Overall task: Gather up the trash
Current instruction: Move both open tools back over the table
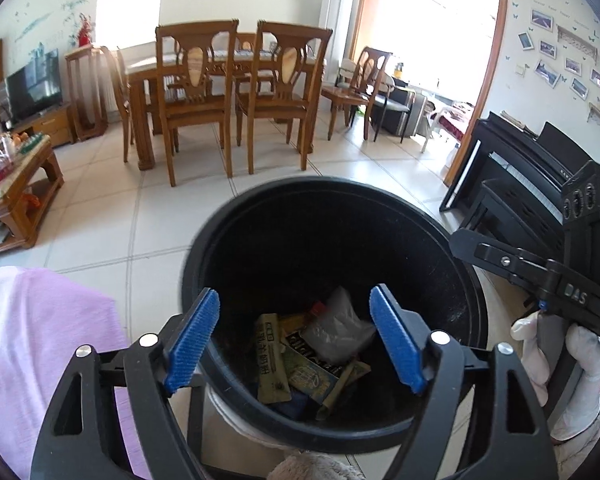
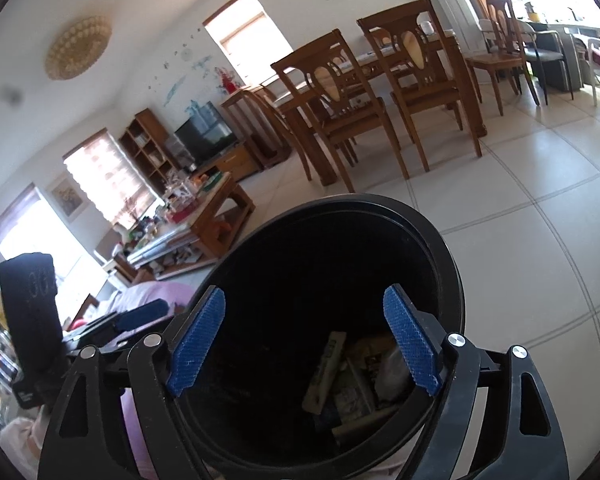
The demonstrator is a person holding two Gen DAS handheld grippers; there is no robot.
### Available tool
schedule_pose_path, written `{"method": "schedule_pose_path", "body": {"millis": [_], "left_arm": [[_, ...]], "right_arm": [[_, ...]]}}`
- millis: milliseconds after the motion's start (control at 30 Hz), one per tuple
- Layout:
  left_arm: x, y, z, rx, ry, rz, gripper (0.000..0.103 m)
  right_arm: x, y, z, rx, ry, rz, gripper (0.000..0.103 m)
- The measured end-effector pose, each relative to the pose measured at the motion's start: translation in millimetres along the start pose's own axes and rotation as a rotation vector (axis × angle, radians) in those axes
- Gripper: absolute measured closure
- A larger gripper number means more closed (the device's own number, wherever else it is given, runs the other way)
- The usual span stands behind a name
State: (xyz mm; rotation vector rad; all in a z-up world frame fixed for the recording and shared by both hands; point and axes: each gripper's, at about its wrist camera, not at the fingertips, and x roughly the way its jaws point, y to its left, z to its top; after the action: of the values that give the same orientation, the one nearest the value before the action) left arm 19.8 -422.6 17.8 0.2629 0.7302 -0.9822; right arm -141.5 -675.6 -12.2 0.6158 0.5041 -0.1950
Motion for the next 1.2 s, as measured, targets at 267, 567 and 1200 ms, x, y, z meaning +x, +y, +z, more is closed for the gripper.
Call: {"method": "schedule_pose_path", "body": {"millis": [267,567,1200], "left_arm": [[-56.8,18.6,-13.9,-0.015,-0.063,0.043,0.008],[-138.4,92.5,-55.7,-0.101,-0.121,0.194,0.005],[-199.9,267.6,-158.6,-0.432,0.044,0.464,0.027]], "right_arm": [[9.8,47.6,-7.1,-0.058,0.021,0.033,0.011],[52.9,148.8,-27.8,-0.202,0.097,0.117,0.006],[149.6,379.2,-96.9,-0.673,0.247,0.334,0.006]]}}
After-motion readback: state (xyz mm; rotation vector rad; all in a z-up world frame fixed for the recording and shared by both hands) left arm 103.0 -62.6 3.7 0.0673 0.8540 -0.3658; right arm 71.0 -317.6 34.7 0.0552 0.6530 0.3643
